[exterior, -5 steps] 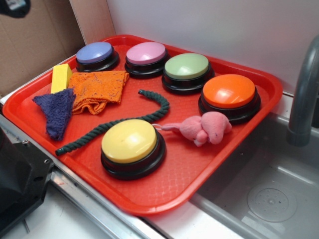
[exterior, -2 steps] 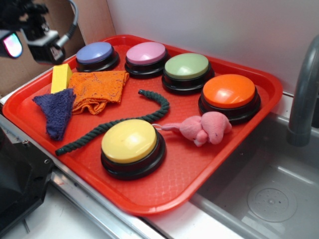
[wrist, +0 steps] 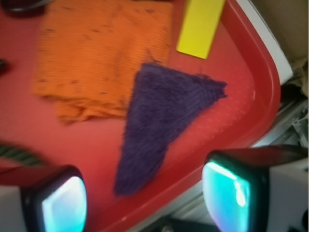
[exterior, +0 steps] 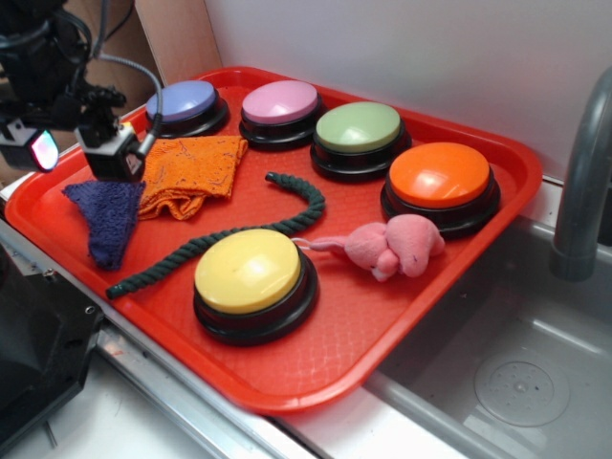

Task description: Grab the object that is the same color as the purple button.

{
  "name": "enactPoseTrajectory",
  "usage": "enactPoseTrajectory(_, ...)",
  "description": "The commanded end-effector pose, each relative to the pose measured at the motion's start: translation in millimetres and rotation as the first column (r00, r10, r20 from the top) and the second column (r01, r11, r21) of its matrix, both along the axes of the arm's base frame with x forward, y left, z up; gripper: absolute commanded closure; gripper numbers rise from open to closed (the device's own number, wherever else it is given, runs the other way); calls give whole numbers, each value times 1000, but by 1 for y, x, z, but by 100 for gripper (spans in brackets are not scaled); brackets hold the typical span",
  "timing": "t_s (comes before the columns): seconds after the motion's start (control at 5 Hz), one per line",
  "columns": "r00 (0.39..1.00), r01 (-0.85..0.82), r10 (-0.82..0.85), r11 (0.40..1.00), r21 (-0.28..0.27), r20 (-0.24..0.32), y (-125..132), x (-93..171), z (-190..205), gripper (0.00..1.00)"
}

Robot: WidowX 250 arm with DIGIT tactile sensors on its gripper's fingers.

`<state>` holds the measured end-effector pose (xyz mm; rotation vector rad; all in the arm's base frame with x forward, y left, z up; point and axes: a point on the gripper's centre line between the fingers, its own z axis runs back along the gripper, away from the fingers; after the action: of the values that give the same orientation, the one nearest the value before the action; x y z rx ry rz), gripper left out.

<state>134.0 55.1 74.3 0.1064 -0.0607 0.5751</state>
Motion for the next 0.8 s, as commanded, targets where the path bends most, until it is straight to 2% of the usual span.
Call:
enactPoseTrajectory(0.0,998,-33,34,999,-21,52,24,2,-36,0)
enactPoseTrajectory(0.2,996,-72,75,996,-58,39,34,-1,-54,0)
enactPoseTrajectory(0.4,994,-76,83,992,-97,76,38,0,-61,0)
enactPoseTrajectory(0.6,992,-80,89,993,-92,94,35,1,-61,16)
